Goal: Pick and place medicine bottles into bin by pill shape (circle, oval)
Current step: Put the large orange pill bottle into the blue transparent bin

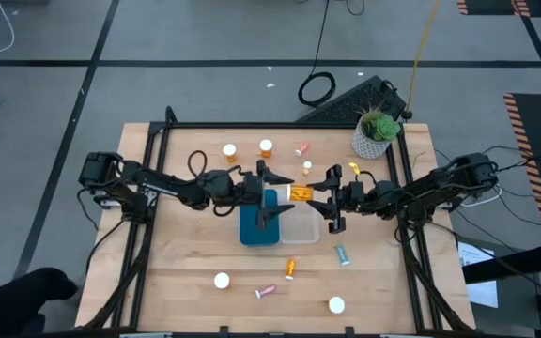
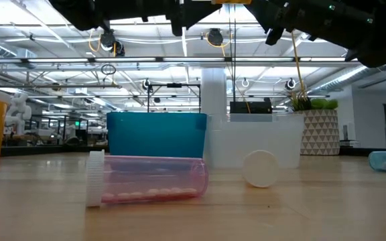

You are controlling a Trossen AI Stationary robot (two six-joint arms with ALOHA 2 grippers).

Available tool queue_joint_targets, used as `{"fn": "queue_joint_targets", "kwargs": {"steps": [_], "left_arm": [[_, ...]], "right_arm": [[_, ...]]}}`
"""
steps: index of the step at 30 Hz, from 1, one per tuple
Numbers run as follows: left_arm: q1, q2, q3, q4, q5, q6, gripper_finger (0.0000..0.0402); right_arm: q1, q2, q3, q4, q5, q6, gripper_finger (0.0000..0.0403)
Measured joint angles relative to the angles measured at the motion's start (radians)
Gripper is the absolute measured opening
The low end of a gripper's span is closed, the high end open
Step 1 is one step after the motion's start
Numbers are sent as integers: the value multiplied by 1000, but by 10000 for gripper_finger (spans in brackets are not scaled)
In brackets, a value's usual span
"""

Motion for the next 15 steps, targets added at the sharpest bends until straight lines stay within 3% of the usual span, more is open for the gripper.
{"fn": "queue_joint_targets", "kwargs": {"steps": [9, 15], "left_arm": [[0, -1, 0, -4, 3, 0, 228], [0, -1, 0, -5, 15, 1, 213]], "right_arm": [[0, 0, 0, 0, 0, 0, 187], [0, 0, 0, 0, 0, -1, 187]]}}
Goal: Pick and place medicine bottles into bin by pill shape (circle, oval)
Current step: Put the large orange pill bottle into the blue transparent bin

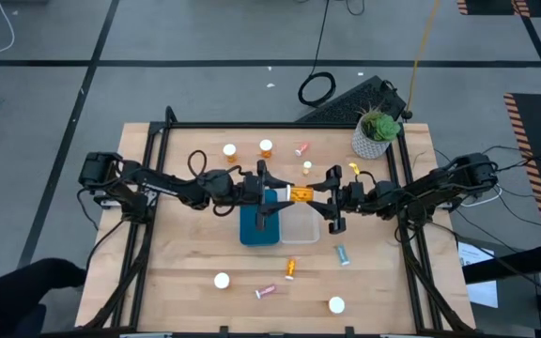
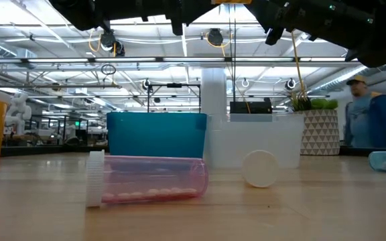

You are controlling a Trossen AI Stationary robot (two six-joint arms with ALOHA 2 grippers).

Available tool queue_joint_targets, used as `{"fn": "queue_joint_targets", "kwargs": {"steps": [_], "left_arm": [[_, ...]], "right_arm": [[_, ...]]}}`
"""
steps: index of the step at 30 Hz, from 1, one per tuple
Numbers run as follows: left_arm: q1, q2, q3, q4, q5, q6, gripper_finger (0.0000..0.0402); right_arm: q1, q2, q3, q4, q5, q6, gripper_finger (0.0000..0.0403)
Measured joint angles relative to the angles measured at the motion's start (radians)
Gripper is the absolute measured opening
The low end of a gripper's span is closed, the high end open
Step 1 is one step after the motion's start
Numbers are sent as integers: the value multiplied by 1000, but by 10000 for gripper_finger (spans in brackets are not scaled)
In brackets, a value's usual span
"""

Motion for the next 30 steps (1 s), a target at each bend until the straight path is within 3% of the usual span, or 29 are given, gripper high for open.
{"fn": "queue_joint_targets", "kwargs": {"steps": [7, 14, 21, 25, 30], "left_arm": [[0, -7, 0, -11, 2, 0, 231], [0, -108, 0, -183, 5, 23, 207], [1, -279, 0, -515, -60, 22, 230], [4, -360, 0, -701, -104, 9, 215], [14, -420, 0, -890, -107, -35, 208]], "right_arm": [[0, 0, 0, 0, 19, 3, 197], [0, -23, 0, -56, 31, 11, 262], [0, -172, 0, -467, 94, 49, 324], [-1, -289, 0, -740, 163, 89, 328], [-5, -405, 0, -917, 164, 158, 319]]}}
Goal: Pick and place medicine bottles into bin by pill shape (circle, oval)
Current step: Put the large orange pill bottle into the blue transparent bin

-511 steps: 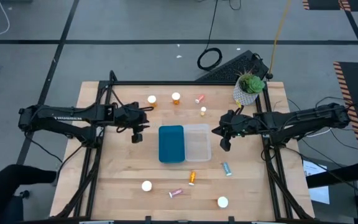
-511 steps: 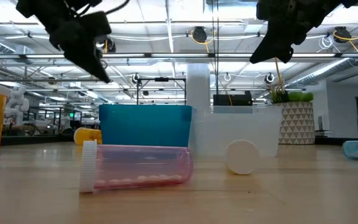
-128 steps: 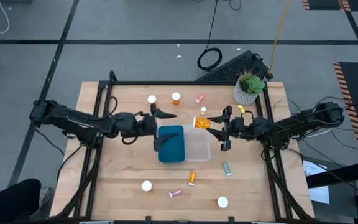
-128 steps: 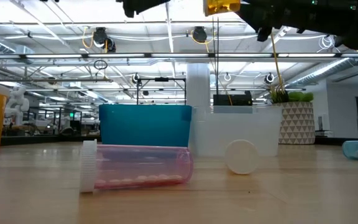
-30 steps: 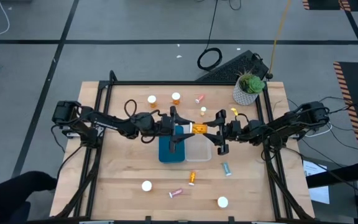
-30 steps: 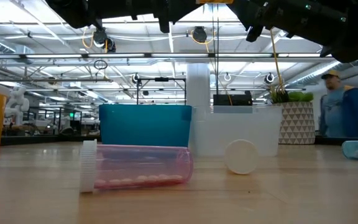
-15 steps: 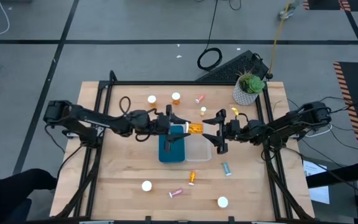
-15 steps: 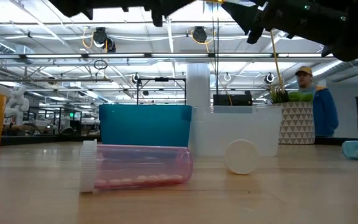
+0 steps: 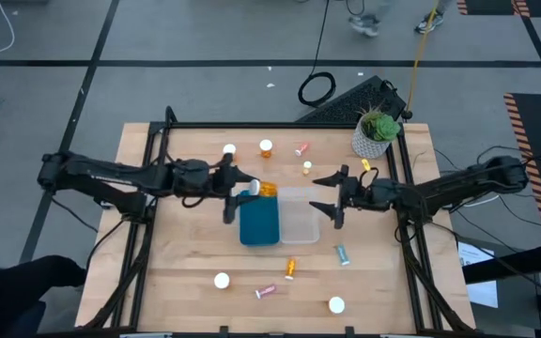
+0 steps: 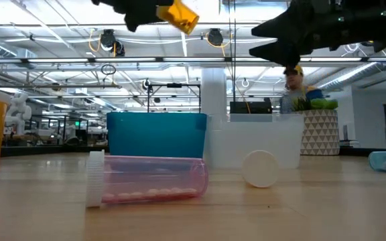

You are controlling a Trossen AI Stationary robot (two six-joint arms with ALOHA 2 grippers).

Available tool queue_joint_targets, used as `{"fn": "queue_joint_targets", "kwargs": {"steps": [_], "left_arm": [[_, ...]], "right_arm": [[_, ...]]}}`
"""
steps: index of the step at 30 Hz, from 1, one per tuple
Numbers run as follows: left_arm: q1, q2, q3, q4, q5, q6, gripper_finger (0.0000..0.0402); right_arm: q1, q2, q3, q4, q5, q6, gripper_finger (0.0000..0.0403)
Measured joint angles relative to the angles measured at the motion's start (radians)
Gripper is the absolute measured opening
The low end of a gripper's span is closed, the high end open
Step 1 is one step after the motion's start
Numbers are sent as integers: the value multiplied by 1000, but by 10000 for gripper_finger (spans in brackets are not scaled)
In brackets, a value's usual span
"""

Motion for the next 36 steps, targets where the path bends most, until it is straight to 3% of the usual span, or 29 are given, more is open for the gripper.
{"fn": "queue_joint_targets", "kwargs": {"steps": [5, 9, 31, 36], "left_arm": [[5, 4, 0, -172, -19, -49, 231], [5, 62, 0, -254, -55, -96, 227], [64, 342, 0, -297, -21, -108, 212], [65, 362, 0, -299, -21, -89, 230]], "right_arm": [[0, -52, 0, -69, -3, 30, 318], [0, -54, 0, -76, -4, 35, 318], [0, -41, 0, -86, -4, 16, 318], [0, -41, 0, -93, -4, 13, 318]]}}
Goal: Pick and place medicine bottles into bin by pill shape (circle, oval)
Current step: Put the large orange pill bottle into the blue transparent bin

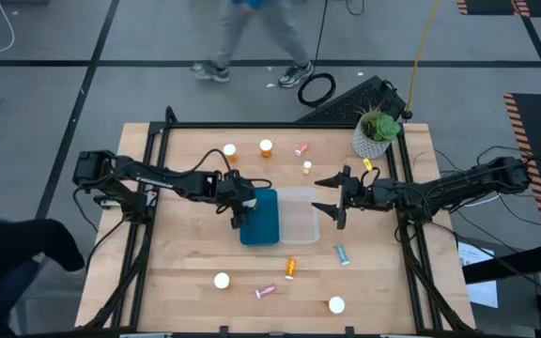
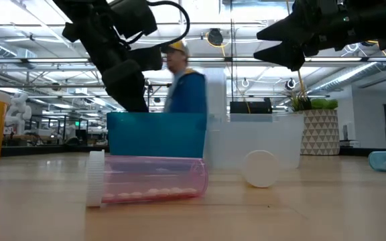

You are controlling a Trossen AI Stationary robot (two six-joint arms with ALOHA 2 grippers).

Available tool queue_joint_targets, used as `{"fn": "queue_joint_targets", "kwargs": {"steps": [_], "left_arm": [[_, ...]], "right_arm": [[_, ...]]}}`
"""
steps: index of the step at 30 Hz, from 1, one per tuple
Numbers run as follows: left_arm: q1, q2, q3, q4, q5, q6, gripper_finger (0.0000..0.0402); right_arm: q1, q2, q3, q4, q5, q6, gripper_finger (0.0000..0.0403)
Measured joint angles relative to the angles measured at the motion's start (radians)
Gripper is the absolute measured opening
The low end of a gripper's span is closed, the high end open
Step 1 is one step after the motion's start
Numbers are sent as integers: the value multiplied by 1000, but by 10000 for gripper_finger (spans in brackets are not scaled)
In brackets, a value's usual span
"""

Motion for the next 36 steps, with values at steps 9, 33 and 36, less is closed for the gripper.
{"fn": "queue_joint_targets", "kwargs": {"steps": [9, 33, 36], "left_arm": [[-3, 1, 0, 6, -3, 45, 244], [44, -247, 14, 18, -36, 76, 218], [58, -259, 14, 11, -37, 91, 210]], "right_arm": [[0, 0, 0, -6, 0, -5, 318], [0, 0, 24, -42, -1, 100, 318], [0, 0, 49, -82, -1, 100, 318]]}}
